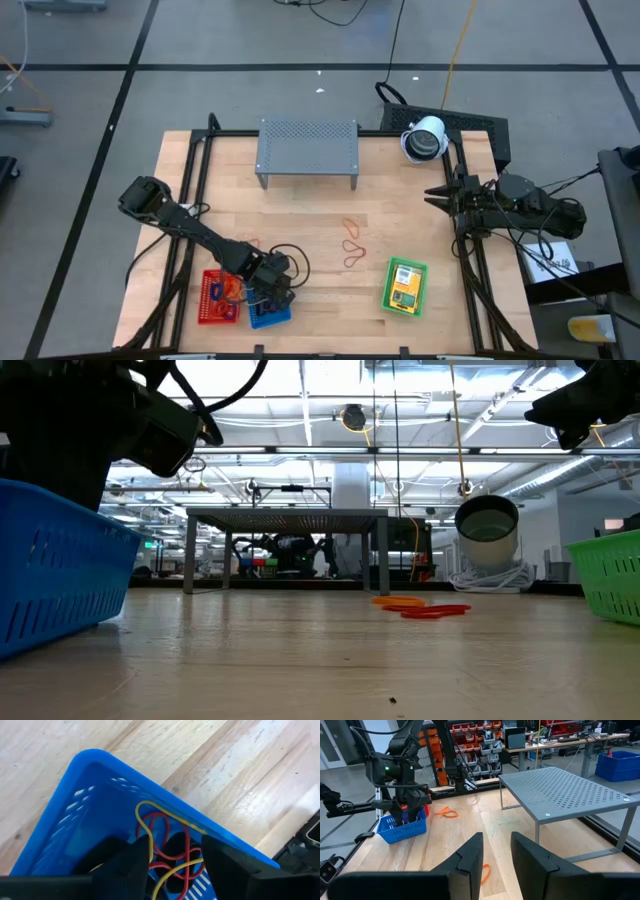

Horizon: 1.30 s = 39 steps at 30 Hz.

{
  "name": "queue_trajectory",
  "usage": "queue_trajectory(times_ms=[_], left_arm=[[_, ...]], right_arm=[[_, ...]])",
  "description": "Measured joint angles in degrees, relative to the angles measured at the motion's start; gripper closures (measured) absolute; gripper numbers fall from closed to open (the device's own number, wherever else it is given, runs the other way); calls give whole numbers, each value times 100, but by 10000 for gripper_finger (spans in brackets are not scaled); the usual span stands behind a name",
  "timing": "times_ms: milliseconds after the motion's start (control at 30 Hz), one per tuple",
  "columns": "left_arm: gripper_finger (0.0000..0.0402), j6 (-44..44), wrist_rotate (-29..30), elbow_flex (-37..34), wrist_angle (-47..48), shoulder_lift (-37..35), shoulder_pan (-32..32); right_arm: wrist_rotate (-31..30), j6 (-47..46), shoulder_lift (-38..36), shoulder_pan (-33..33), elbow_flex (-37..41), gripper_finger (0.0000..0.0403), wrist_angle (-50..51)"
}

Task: Pick & Place Office Desk Supplies
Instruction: Put the yellow rubber band into the blue bin, then put the orange rubber band into the blue bin

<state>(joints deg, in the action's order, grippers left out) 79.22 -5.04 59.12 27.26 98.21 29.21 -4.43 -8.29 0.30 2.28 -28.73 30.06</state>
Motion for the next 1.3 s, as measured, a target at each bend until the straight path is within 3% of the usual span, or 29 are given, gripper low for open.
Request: queue_trajectory(times_ms=[1067,1300], left_arm=[[204,-1260,-7,162,719,-565,0],[204,-1666,203,807,2017,-649,24]], right_arm=[[0,0,-2,-1,2,314,0],[0,0,-2,-1,2,314,-6]])
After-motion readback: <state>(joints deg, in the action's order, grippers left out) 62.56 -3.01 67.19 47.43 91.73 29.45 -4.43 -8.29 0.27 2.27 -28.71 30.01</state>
